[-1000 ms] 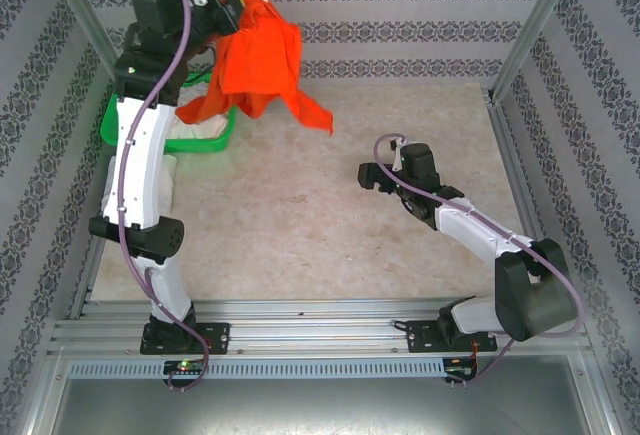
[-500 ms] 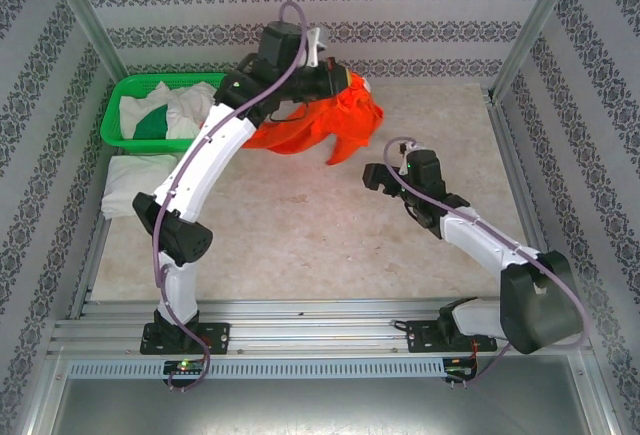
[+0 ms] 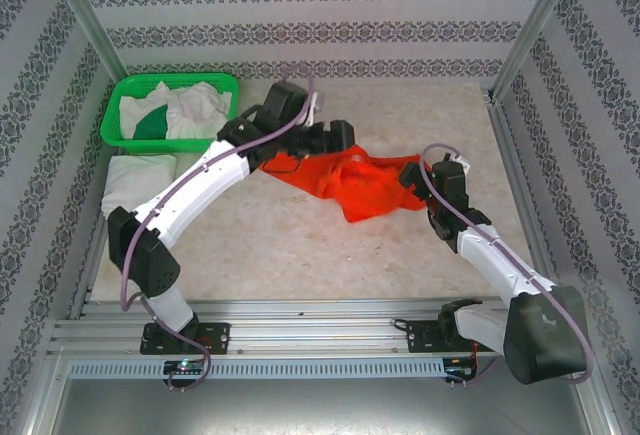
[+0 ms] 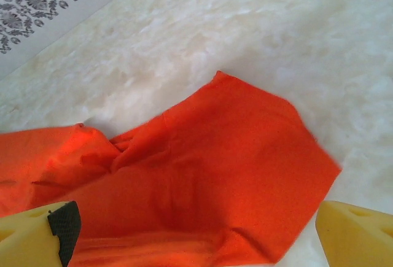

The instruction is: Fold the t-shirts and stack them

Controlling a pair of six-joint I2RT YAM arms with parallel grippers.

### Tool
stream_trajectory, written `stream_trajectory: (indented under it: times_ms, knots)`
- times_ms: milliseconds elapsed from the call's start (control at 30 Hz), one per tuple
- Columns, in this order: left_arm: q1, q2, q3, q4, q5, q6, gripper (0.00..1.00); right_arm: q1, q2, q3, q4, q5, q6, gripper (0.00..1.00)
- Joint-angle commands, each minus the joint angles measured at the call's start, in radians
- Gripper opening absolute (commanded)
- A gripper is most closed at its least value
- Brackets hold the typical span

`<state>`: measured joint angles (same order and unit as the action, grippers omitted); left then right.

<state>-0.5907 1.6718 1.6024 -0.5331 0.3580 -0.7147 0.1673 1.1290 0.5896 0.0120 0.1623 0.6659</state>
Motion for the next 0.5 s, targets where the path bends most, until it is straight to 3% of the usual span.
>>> stream_trajectory:
  times_ms: [0, 100, 233, 367, 467]
  knots:
    - [0.036, -0.099, -0.167, 0.152, -0.106, -0.070, 1.00, -0.018, -0.012, 0.021, -0.101, -0.004, 0.073, 0.98]
    - [0.098, -0.129, -0.277, 0.120, -0.209, -0.155, 1.00, -0.018, 0.049, 0.072, -0.166, -0.096, 0.029, 0.98]
    - [0.220, -0.074, -0.370, 0.128, -0.251, -0.228, 1.00, -0.017, 0.196, 0.146, -0.188, -0.294, -0.019, 0.98]
    - [0.285, 0.060, -0.324, 0.120, -0.320, -0.239, 1.00, 0.008, 0.298, 0.216, -0.231, -0.356, -0.015, 0.98]
    - [0.310, 0.192, -0.206, 0.085, -0.328, -0.251, 0.92, 0.027, 0.321, 0.228, -0.219, -0.362, -0.004, 0.98]
